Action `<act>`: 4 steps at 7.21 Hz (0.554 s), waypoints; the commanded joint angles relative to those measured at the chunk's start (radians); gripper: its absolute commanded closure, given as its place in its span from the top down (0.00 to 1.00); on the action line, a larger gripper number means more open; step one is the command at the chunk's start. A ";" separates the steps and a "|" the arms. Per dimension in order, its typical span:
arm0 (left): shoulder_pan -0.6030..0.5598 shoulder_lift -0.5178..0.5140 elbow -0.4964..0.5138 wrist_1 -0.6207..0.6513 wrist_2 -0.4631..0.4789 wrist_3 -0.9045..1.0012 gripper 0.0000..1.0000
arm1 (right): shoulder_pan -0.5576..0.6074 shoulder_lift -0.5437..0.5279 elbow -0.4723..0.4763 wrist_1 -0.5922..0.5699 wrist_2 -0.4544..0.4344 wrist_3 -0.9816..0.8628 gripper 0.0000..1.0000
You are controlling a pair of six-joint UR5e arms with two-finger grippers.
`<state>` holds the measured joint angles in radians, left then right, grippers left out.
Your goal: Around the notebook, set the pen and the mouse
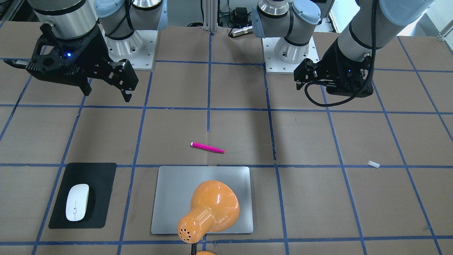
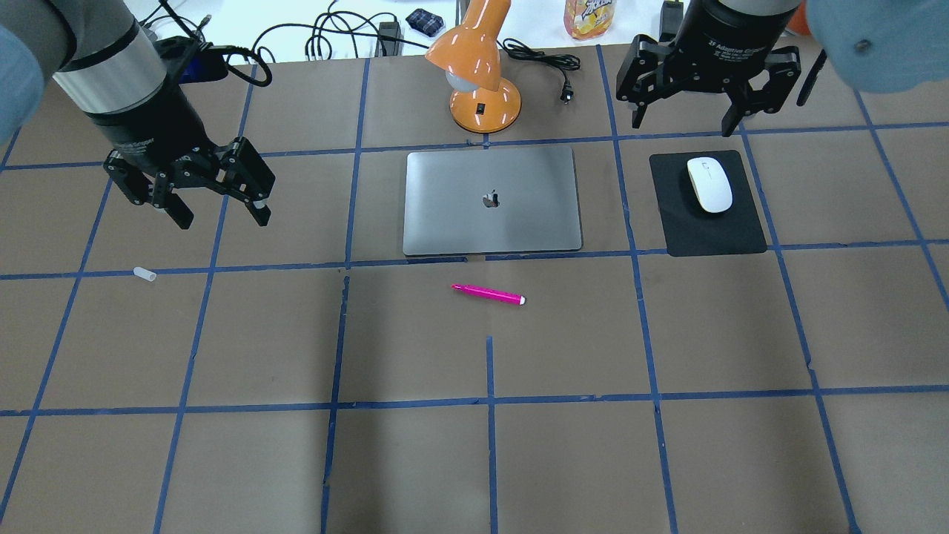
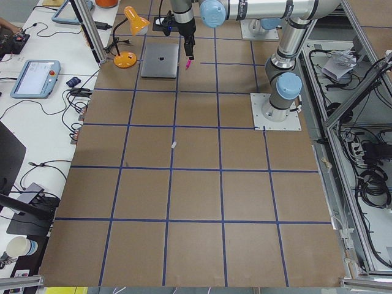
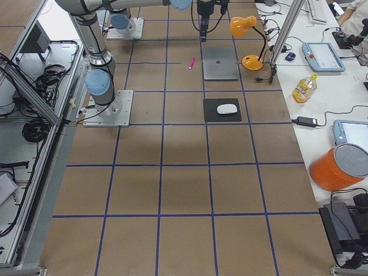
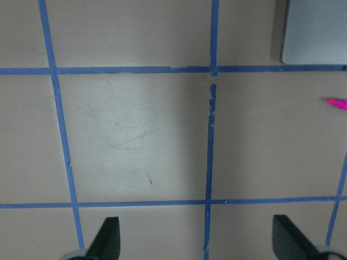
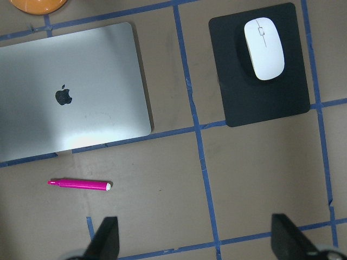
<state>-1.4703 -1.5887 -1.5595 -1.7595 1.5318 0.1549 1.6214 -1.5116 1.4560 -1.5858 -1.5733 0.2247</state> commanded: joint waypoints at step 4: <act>0.002 0.007 -0.007 -0.003 0.002 0.012 1.00 | 0.000 0.001 0.001 0.001 -0.001 -0.001 1.00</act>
